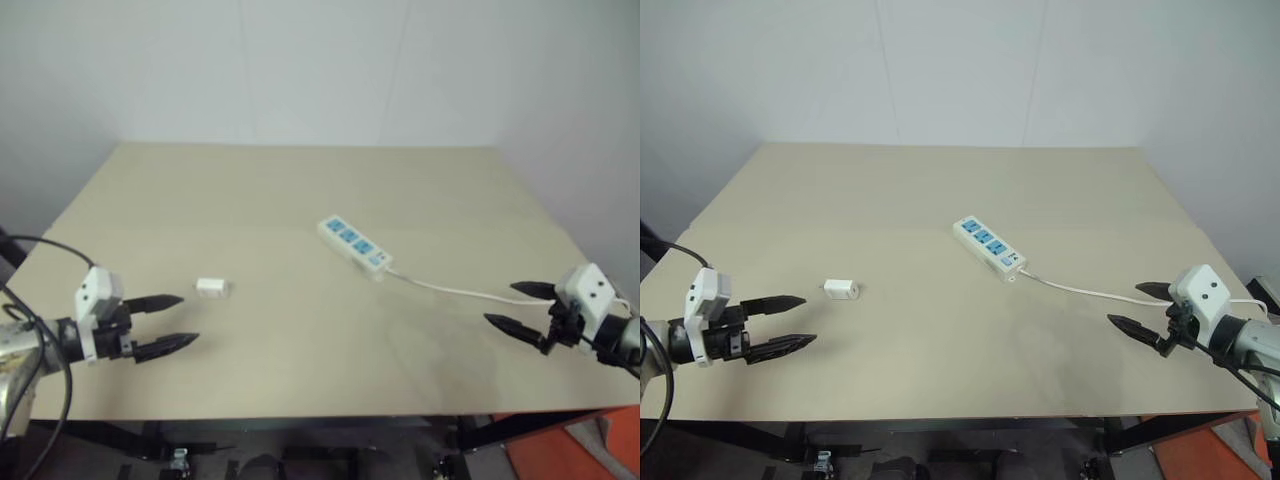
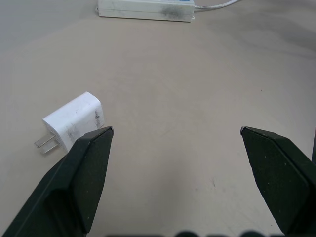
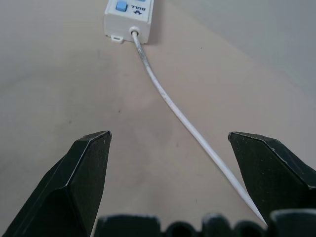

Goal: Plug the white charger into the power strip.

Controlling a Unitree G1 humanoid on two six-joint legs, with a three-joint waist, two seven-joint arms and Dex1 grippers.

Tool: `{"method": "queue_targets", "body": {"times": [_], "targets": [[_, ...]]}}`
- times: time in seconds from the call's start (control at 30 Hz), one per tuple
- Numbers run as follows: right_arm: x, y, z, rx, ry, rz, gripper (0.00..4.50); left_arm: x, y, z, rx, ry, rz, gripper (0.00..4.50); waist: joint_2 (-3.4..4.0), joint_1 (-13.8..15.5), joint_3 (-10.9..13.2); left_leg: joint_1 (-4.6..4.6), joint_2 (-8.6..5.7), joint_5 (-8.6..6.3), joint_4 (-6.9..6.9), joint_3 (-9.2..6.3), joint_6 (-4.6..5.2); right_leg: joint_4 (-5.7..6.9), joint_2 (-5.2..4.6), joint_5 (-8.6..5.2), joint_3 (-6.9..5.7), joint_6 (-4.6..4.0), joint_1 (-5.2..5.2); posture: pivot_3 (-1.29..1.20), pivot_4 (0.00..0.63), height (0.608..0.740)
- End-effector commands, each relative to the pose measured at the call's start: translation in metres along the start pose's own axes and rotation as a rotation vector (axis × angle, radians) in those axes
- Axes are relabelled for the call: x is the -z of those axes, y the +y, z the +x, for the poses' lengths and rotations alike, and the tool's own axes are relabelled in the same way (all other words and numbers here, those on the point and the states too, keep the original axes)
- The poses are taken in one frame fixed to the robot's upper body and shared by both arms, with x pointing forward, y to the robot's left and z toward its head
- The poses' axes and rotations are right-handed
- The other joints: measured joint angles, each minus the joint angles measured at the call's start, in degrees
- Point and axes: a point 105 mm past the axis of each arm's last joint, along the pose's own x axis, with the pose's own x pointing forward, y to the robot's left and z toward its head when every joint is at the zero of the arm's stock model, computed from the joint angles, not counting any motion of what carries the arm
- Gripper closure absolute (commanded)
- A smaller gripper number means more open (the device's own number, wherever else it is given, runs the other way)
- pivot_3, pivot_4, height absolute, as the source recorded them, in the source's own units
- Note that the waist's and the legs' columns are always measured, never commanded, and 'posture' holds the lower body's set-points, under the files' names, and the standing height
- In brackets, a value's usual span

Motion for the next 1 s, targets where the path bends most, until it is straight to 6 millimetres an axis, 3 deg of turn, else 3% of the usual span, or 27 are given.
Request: {"method": "queue_targets", "body": {"times": [0.03,0.63,0.77,1.0], "targets": [[-0.013,-0.006,-0.007,0.017,-0.021,-0.038,0.04,-0.017,0.002,-0.002,-0.008,-0.013,0.054,0.0,0.0,-0.01,0.0,0.0,0.01,0.0,0.0,0.01,0.0,0.0,0.01,0.0,0.01,0.0,0.0,0.0,0.15,0.74],[-0.018,-0.005,-0.001,0.002,-0.043,-0.039,0.04,-0.023,-0.002,0.0,-0.01,-0.01,0.056,0.0,0.0,-0.04,0.0,0.01,0.11,0.0,0.0,0.05,-0.01,-0.02,0.17,0.01,0.09,-0.04,-0.01,0.0,0.15,0.74],[-0.01,-0.002,0.021,-0.038,-0.02,-0.054,0.04,-0.026,-0.005,0.006,0.004,-0.008,0.062,0.0,-0.02,-0.31,0.0,0.06,0.16,0.0,0.0,0.08,-0.01,-0.03,0.22,0.03,0.12,-0.07,0.0,0.0,0.15,0.74],[-0.008,-0.016,0.096,-0.022,-0.042,-0.016,0.04,-0.035,-0.005,0.012,0.019,-0.016,0.083,0.0,0.05,-0.97,0.08,0.07,0.14,0.0,-0.03,0.18,-0.02,-0.02,0.29,0.09,0.18,-0.17,-0.07,0.0,0.15,0.74]]}}
